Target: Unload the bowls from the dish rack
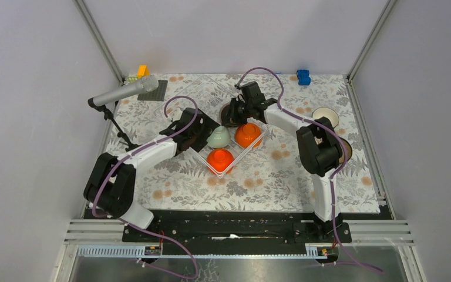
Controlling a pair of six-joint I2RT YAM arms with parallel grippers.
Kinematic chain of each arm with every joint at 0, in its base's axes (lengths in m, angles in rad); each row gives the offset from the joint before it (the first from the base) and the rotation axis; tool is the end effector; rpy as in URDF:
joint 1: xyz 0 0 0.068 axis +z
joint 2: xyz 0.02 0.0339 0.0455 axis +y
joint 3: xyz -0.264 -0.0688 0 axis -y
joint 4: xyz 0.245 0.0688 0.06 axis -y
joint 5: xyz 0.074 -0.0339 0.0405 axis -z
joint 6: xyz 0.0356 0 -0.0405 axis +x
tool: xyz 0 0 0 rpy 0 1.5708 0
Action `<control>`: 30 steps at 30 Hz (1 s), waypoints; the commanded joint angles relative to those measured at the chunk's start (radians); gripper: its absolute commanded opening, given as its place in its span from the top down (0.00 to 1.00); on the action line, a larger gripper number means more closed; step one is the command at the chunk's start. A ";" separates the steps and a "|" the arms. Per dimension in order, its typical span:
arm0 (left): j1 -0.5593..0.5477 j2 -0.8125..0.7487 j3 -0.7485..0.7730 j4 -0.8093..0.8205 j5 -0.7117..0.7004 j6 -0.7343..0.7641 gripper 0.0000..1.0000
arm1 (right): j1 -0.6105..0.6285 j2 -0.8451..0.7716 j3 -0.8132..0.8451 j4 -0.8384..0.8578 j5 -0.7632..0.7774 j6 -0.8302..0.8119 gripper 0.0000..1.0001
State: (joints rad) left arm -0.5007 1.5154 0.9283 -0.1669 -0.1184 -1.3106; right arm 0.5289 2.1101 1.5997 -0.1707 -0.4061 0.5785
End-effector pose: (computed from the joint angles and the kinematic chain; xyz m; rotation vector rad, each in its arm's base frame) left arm 0.2848 -0.1510 0.2165 -1.0219 2.2246 -0.7437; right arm 0.4087 0.2551 0.2055 -0.1753 2.3965 1.0183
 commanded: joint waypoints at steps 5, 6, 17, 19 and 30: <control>0.001 0.059 0.053 -0.163 -0.067 -0.058 0.01 | -0.021 0.077 -0.003 -0.041 0.114 -0.014 0.92; 0.001 0.066 0.066 -0.192 -0.080 -0.067 0.01 | -0.022 0.076 -0.003 -0.041 0.114 -0.014 0.92; -0.010 0.114 0.130 -0.301 -0.132 -0.120 0.01 | -0.024 0.086 0.010 -0.041 0.107 -0.013 0.92; -0.012 0.114 0.132 -0.301 -0.138 -0.117 0.02 | -0.026 0.090 0.011 -0.041 0.106 -0.013 0.92; -0.013 0.140 0.141 -0.316 -0.148 -0.113 0.08 | -0.029 0.092 0.011 -0.041 0.100 -0.012 0.92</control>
State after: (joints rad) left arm -0.5152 1.6264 1.0546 -0.3580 -0.2207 -1.3857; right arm 0.5213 2.1296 1.6188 -0.1623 -0.4274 0.5869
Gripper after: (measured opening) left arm 0.904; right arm 0.131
